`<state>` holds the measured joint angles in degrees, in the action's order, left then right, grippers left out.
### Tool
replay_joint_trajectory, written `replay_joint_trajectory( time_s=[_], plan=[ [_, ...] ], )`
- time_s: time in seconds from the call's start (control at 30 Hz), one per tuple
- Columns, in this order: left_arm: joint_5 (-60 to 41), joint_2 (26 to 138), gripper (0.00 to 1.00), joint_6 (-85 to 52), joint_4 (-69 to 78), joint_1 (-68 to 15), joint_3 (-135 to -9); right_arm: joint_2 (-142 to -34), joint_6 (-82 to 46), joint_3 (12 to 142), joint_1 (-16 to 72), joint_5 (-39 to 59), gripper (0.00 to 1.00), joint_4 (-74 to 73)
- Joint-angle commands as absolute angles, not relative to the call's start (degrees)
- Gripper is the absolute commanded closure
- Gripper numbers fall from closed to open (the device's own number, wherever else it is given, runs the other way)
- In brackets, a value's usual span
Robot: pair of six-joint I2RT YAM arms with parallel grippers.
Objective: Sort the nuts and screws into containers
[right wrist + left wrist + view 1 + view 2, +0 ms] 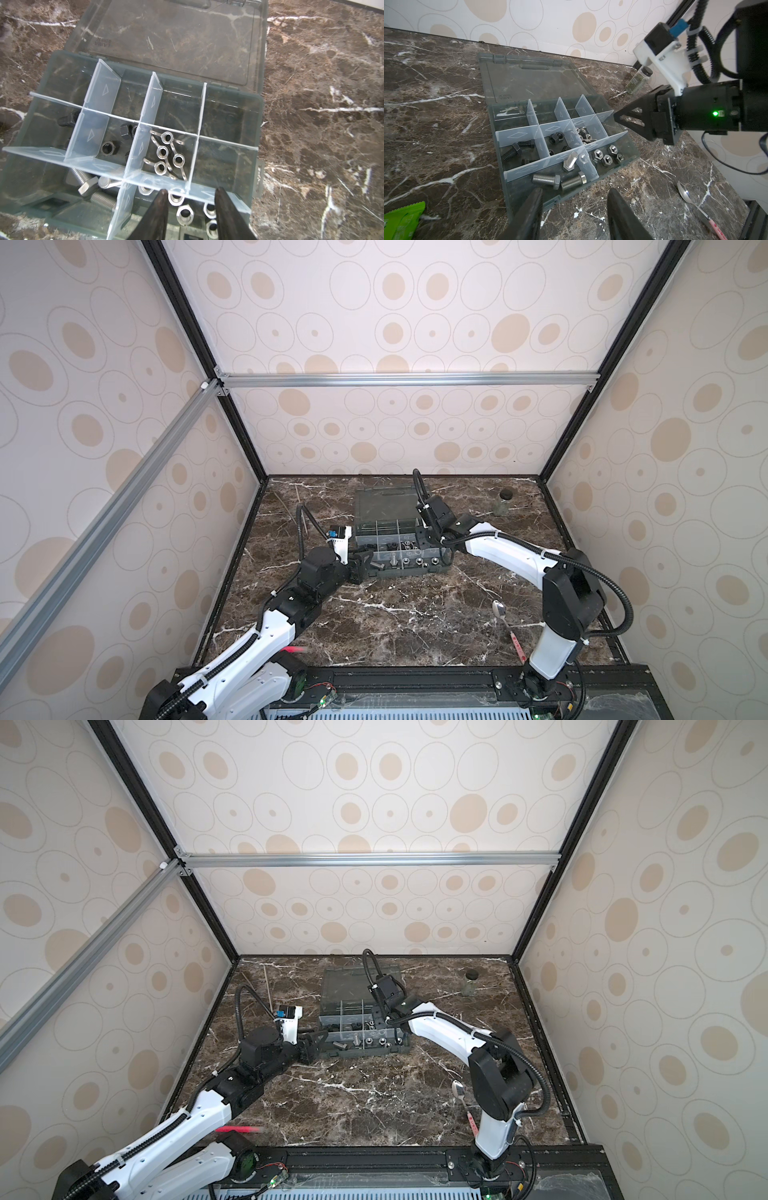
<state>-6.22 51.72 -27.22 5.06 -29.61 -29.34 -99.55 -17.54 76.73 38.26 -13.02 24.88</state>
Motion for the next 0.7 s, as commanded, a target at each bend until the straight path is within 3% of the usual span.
replay_joint_trajectory(
  time_s=[0.0, 0.37, 0.67],
  plan=[
    [-3.5, 50.6, 0.49, -26.4, 4.6, -29.1, -31.0, -95.8, -17.8, 74.5, 37.6, -14.3, 0.6, 24.4],
    [5.1, 46.5, 0.45, -23.9, 3.8, -28.8, -31.0, -83.2, -18.1, 63.8, 35.5, -18.9, 0.59, 22.3],
    [15.5, 42.3, 0.36, -22.4, 3.5, -28.4, -30.4, -72.5, -21.5, 53.9, 33.0, -24.5, 0.47, 21.9]
  ],
)
